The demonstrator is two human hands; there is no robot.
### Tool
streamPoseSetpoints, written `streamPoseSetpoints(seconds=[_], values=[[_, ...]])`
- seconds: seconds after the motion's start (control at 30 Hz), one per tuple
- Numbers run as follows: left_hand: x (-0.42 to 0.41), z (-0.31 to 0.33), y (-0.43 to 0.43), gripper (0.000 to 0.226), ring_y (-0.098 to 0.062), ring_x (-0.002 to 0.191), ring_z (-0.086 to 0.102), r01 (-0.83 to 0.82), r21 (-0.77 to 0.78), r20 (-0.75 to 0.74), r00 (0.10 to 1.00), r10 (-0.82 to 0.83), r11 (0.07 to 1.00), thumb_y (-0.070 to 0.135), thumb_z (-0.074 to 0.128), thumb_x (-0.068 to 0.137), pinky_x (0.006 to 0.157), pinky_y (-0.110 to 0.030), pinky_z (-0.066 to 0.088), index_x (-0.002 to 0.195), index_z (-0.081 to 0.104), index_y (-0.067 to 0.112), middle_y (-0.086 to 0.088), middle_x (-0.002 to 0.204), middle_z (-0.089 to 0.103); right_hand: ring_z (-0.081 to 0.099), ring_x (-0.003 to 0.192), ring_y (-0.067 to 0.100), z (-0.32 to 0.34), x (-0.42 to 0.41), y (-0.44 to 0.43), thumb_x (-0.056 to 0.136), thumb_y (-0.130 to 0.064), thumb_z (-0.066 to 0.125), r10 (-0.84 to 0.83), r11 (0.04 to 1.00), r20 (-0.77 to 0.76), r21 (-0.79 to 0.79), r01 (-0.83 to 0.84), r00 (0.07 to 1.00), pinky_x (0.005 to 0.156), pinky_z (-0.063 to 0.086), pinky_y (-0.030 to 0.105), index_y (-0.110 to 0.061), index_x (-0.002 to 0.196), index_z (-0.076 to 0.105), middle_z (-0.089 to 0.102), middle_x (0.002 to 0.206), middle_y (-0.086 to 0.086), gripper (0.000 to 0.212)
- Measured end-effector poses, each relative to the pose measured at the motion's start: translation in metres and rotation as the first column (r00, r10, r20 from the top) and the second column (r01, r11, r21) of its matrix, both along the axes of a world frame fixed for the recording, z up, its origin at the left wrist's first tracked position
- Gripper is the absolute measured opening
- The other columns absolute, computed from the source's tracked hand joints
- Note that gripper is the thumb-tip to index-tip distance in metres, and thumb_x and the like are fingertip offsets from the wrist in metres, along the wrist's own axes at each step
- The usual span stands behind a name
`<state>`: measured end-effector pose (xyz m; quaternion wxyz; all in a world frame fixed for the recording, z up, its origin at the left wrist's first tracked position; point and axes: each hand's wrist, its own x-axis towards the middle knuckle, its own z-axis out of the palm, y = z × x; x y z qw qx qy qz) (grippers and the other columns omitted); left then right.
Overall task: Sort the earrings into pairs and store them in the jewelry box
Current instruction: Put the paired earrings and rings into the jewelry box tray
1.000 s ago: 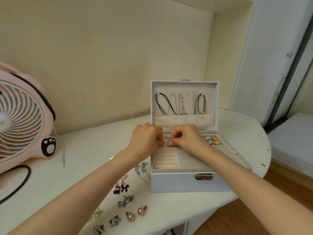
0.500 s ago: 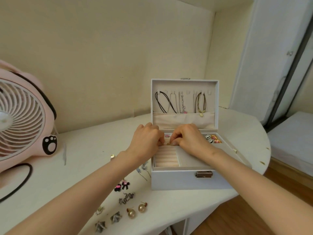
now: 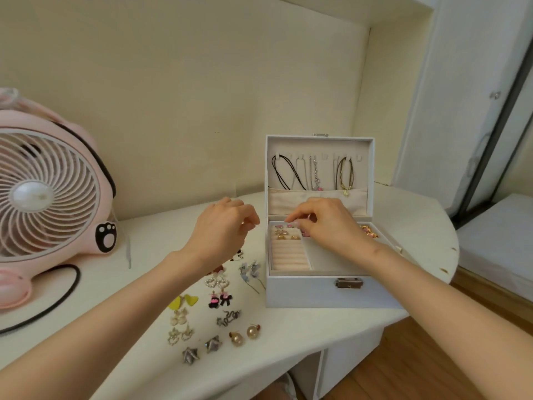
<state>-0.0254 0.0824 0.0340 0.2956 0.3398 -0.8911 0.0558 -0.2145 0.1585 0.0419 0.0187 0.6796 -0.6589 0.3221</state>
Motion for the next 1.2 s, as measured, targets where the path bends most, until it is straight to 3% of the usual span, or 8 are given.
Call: streamPoseSetpoints(seconds=[0.17, 0.3, 0.67, 0.77, 0.9, 1.03, 1.1, 1.2], values=[[0.016, -0.001, 0.008, 0.016, -0.013, 0.090, 0.051, -0.005, 0.018, -0.002, 1.000, 0.005, 1.000, 0.022, 0.051, 0.093, 0.069, -0.024, 0.030, 0.101, 0.065, 0.023, 0.008, 0.097, 0.064, 0.054, 0.079, 0.009, -0.002, 0.002, -0.003, 0.087, -0.015, 0.062, -0.056, 0.998, -0.042, 0.032, 0.058, 0.998, 0.078, 0.047, 0.030, -0.020, 0.094, 0.074, 0.064, 0.085, -0.005, 0.015], [0.014, 0.000, 0.014, 0.016, -0.015, 0.091, 0.053, 0.008, 0.029, -0.007, 1.000, -0.008, 1.000, 0.024, 0.050, 0.093, 0.072, -0.026, 0.038, 0.100, 0.065, 0.023, 0.007, 0.097, 0.064, 0.060, 0.088, 0.013, -0.012, 0.010, -0.015, 0.085, -0.020, 0.064, -0.076, 0.989, -0.189, 0.109, 0.097, 0.979, 0.074, 0.045, 0.027, -0.020, 0.090, 0.073, 0.068, 0.094, -0.003, 0.010], [0.005, 0.000, 0.022, 0.017, -0.012, 0.089, 0.050, 0.030, 0.060, -0.013, 0.999, -0.029, 0.998, 0.023, 0.048, 0.094, 0.071, -0.025, 0.037, 0.102, 0.063, 0.023, 0.009, 0.098, 0.062, 0.058, 0.098, 0.018, 0.001, 0.020, -0.025, 0.084, -0.022, 0.059, -0.065, 0.989, -0.424, 0.091, 0.114, 0.903, 0.079, 0.033, 0.028, -0.021, 0.089, 0.070, 0.067, 0.098, -0.003, 0.013], [-0.007, 0.005, 0.023, 0.013, -0.011, 0.084, 0.054, 0.081, 0.217, -0.183, 0.982, -0.041, 0.973, 0.023, 0.054, 0.091, 0.073, -0.027, 0.044, 0.102, 0.060, 0.019, 0.009, 0.093, 0.063, 0.058, 0.084, 0.011, 0.022, 0.016, -0.017, 0.082, -0.025, 0.063, -0.088, 0.993, -0.284, 0.050, 0.106, 0.955, 0.073, 0.037, 0.024, -0.025, 0.083, 0.068, 0.060, 0.079, -0.012, 0.006], [-0.028, 0.009, 0.023, 0.012, -0.013, 0.082, 0.064, 0.333, 0.547, -0.502, 0.865, -0.018, 0.768, 0.020, 0.062, 0.088, 0.066, -0.021, 0.050, 0.096, 0.056, 0.015, 0.000, 0.088, 0.068, 0.049, 0.062, -0.002, 0.032, 0.013, -0.006, 0.080, -0.022, 0.071, 0.031, 0.999, 0.228, 0.016, -0.035, 0.973, 0.060, 0.042, 0.014, -0.019, 0.080, 0.069, 0.057, 0.067, -0.014, 0.003], [-0.043, 0.009, 0.023, 0.004, -0.008, 0.066, 0.062, 0.491, 0.546, -0.697, 0.716, 0.043, 0.679, 0.014, 0.061, 0.088, 0.055, -0.010, 0.047, 0.084, 0.062, 0.013, -0.003, 0.076, 0.069, 0.057, 0.071, 0.002, 0.022, 0.005, -0.002, 0.082, -0.014, 0.069, 0.072, 0.997, 0.535, -0.012, -0.077, 0.841, 0.067, 0.045, 0.011, -0.011, 0.083, 0.070, 0.064, 0.075, -0.006, 0.003], [-0.049, 0.006, 0.022, 0.006, -0.006, 0.065, 0.061, 0.515, 0.540, -0.721, 0.691, 0.050, 0.666, 0.012, 0.062, 0.087, 0.055, -0.010, 0.047, 0.082, 0.064, 0.014, -0.003, 0.074, 0.068, 0.059, 0.075, 0.006, 0.015, -0.001, -0.003, 0.083, -0.012, 0.068, 0.062, 0.998, 0.593, -0.012, -0.068, 0.803, 0.071, 0.047, 0.015, -0.007, 0.087, 0.070, 0.065, 0.079, -0.001, 0.007], [-0.055, 0.003, 0.019, 0.008, -0.009, 0.062, 0.061, 0.514, 0.543, -0.743, 0.663, 0.093, 0.664, 0.008, 0.065, 0.084, 0.052, -0.012, 0.047, 0.078, 0.063, 0.013, -0.006, 0.071, 0.067, 0.055, 0.069, 0.008, 0.006, -0.005, -0.006, 0.082, -0.012, 0.068, 0.035, 0.999, 0.618, 0.007, -0.050, 0.785, 0.061, 0.047, 0.018, -0.007, 0.084, 0.068, 0.062, 0.074, 0.000, 0.005]])
